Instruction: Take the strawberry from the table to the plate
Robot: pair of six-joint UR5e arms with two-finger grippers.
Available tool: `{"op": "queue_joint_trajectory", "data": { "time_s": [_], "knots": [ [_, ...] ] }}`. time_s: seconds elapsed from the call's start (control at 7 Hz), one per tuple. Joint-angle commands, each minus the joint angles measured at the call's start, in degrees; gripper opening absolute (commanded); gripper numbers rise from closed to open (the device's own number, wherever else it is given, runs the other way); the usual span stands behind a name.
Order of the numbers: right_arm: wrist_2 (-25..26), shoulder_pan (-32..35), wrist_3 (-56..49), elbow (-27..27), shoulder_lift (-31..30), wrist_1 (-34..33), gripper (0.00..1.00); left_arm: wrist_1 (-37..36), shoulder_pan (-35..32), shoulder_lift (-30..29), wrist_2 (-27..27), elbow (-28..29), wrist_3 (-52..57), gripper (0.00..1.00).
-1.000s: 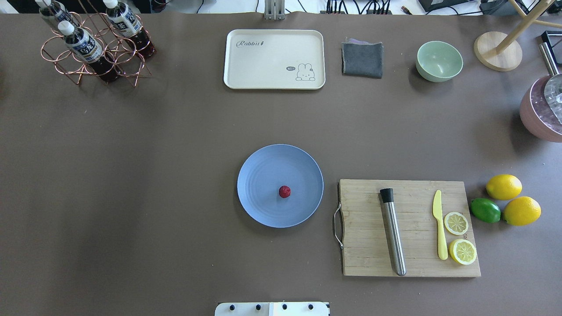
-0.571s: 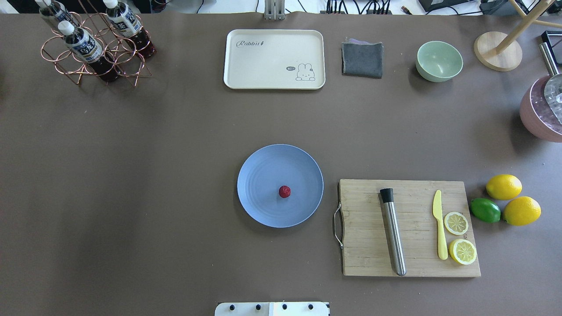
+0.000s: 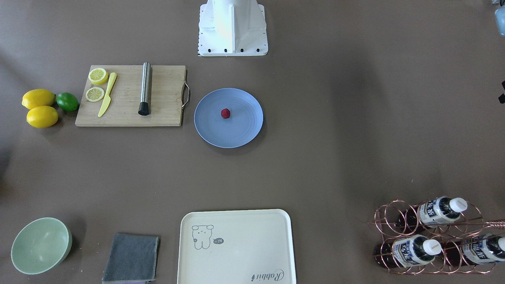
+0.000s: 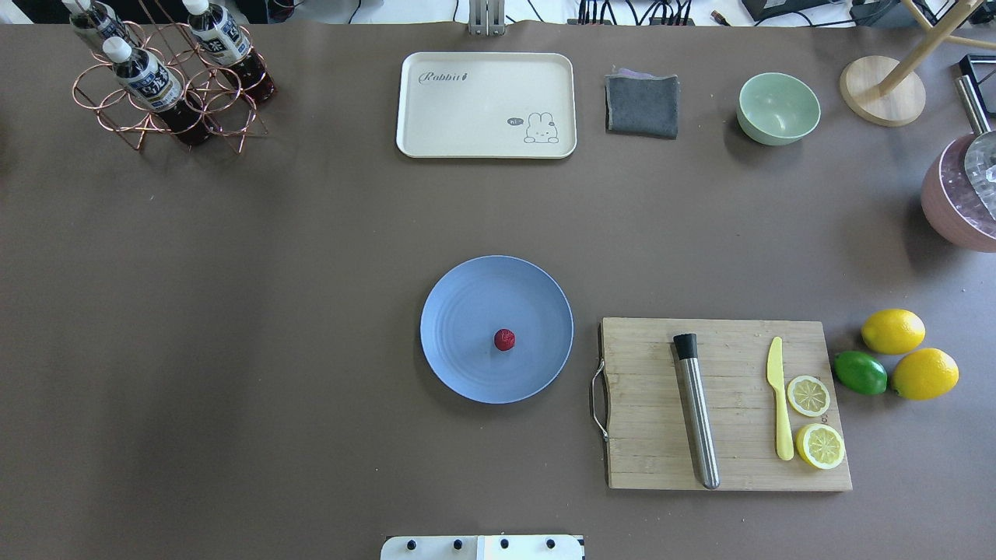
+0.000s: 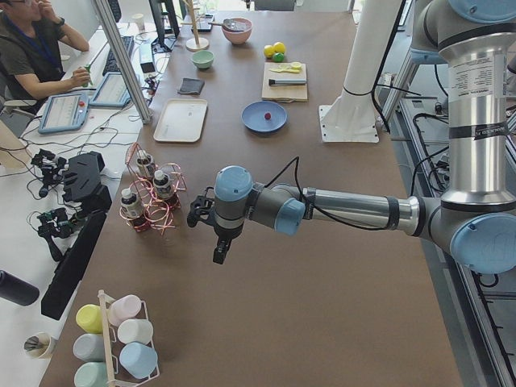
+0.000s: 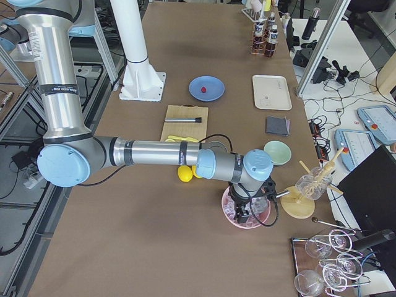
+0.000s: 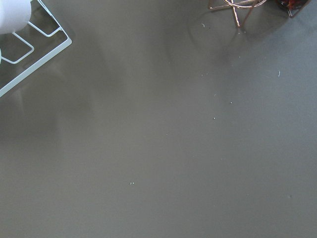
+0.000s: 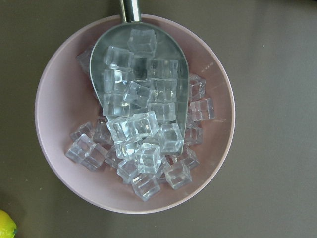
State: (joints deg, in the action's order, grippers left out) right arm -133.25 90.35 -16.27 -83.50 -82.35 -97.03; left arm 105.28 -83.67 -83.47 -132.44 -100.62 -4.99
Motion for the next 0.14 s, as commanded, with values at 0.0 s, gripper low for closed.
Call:
{"op": "queue_joint_trajectory", "data": {
  "time_s": [0.0],
  "knots": [
    [0.01, 0.0, 0.01, 0.0, -0.09, 0.0, 1.0, 0.1, 0.0, 0.06, 0.16, 0.16, 0.07, 0.98]
  ]
}}
